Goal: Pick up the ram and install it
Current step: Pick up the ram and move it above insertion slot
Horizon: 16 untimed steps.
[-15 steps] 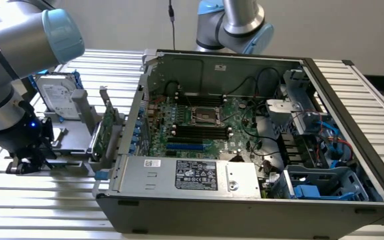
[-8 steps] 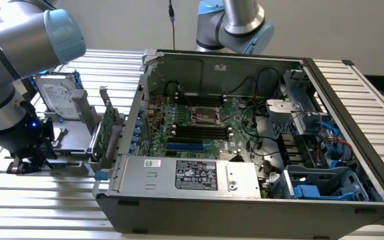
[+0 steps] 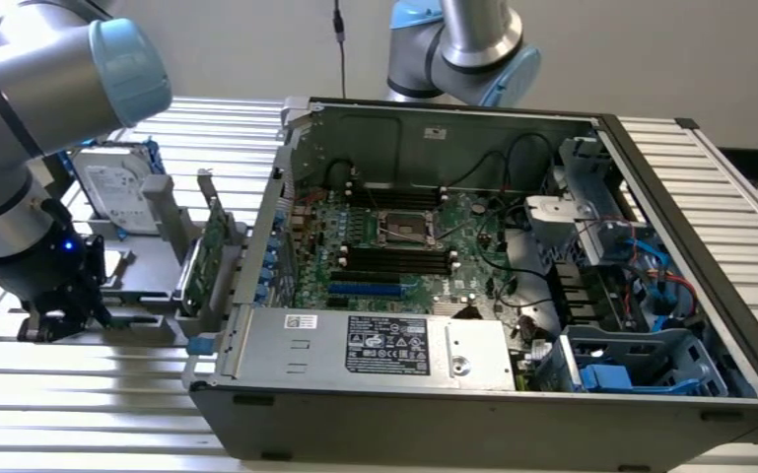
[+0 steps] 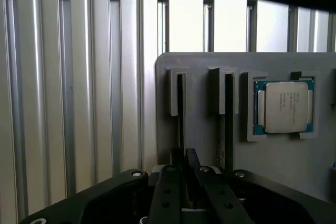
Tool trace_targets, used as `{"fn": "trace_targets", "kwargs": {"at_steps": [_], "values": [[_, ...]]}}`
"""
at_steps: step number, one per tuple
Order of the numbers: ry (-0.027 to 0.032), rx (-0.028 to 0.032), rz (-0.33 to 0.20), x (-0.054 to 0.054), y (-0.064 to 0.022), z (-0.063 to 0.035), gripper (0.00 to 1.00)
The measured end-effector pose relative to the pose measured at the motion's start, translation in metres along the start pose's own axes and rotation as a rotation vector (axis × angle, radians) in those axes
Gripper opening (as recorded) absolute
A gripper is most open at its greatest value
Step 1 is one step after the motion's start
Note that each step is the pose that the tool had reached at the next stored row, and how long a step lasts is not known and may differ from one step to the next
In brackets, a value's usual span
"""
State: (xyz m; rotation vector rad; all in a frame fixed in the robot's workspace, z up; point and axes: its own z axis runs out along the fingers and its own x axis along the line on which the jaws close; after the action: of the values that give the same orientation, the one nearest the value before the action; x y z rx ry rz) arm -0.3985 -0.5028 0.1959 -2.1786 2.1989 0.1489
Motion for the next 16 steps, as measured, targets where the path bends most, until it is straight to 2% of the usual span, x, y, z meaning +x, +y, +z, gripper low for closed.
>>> {"fn": "trace_targets", "kwargs": {"at_steps": [10,16], "values": [[0.0,-0.013,0.005,0.0,-0.0018,-0.0001,0.14],[0.0011,-0.024,0.016,0.0,-0.0041,-0.0002,0.14]]}}
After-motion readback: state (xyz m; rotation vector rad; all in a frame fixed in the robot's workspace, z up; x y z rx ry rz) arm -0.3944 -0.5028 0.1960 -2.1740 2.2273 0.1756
